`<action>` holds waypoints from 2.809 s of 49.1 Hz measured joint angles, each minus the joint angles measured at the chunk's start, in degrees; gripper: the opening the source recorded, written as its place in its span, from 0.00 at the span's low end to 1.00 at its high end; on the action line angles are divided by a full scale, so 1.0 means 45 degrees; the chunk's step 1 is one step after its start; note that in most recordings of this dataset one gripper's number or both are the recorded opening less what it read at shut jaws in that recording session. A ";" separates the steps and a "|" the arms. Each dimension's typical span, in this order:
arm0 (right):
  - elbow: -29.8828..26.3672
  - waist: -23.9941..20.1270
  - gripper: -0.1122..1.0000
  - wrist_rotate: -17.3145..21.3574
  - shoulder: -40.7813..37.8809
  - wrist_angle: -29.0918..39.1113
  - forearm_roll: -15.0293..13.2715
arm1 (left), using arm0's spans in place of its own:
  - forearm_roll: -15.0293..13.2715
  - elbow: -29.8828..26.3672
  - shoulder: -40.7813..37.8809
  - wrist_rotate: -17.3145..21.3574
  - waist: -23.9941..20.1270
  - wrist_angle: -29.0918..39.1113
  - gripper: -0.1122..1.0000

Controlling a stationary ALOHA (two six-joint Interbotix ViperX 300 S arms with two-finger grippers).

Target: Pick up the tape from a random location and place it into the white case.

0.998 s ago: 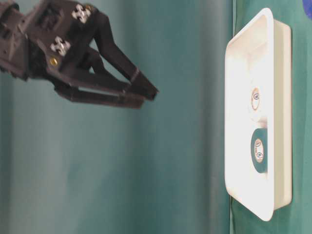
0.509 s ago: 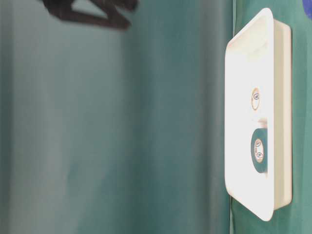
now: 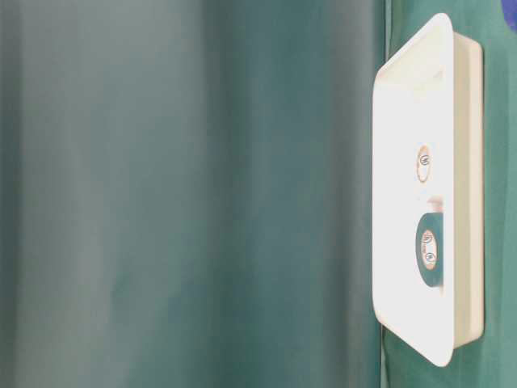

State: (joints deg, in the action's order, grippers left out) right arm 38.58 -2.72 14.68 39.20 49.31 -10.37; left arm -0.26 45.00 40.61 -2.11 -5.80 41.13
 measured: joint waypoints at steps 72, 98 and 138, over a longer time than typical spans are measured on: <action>0.0059 0.0000 0.90 0.0000 0.0020 -0.0137 0.0000 | -0.0039 0.0000 -0.0039 -0.0039 0.4570 -0.1055 1.00; 0.0059 0.0000 0.90 0.0020 0.0000 -0.0137 0.0000 | -0.0039 -0.0039 -0.0430 -0.0039 0.4688 -0.1445 1.00; 0.0059 0.0000 0.90 -0.0098 -0.0234 -0.0137 0.0000 | -0.0039 -0.5117 -0.6191 0.0059 0.5195 -0.2441 1.00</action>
State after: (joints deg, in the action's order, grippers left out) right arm 38.85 -2.72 14.24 38.14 48.69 -10.37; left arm -0.44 21.97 12.74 -1.85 17.58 30.15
